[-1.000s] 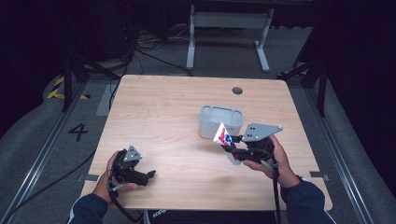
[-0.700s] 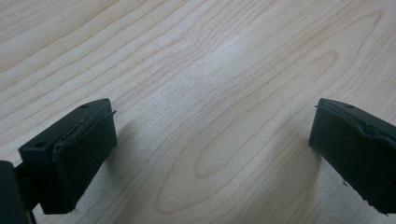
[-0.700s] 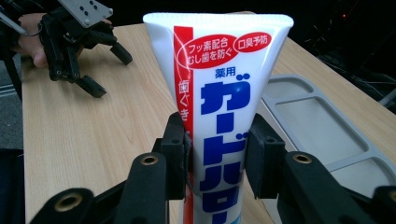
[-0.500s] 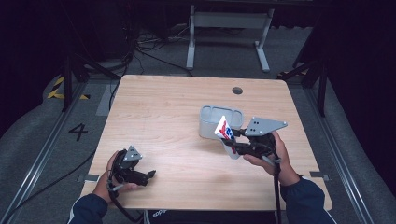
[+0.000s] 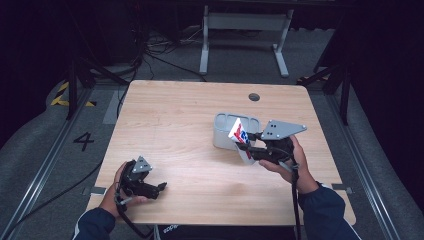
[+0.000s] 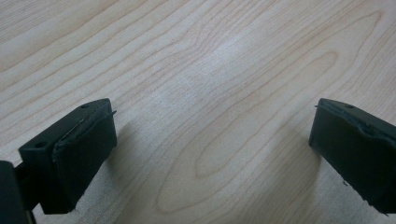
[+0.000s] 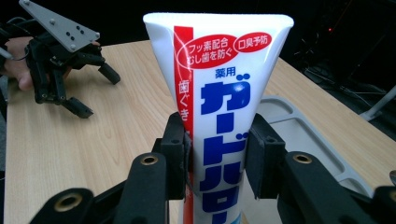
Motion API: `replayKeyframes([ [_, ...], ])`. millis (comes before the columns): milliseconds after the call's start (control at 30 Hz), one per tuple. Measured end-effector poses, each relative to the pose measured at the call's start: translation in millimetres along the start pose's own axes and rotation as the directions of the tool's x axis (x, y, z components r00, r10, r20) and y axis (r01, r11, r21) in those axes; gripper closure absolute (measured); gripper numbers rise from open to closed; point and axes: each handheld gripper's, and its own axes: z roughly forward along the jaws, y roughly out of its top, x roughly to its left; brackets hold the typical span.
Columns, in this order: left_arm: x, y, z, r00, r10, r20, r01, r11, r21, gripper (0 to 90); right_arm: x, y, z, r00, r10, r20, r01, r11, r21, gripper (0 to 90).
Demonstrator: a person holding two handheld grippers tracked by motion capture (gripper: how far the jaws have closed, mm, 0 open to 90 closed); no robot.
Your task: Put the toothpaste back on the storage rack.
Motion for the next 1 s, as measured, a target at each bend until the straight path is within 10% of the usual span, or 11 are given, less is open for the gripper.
replayKeyframes([
  [1000, -0.1, -0.1, 0.1, 1.0, -0.002, 0.002, 0.002, 1.0, 0.0, 1.3, -23.9, 22.7, 11.8, 0.9976, 0.031, 0.062, -0.025, 0.995, -0.092, 65.2],
])
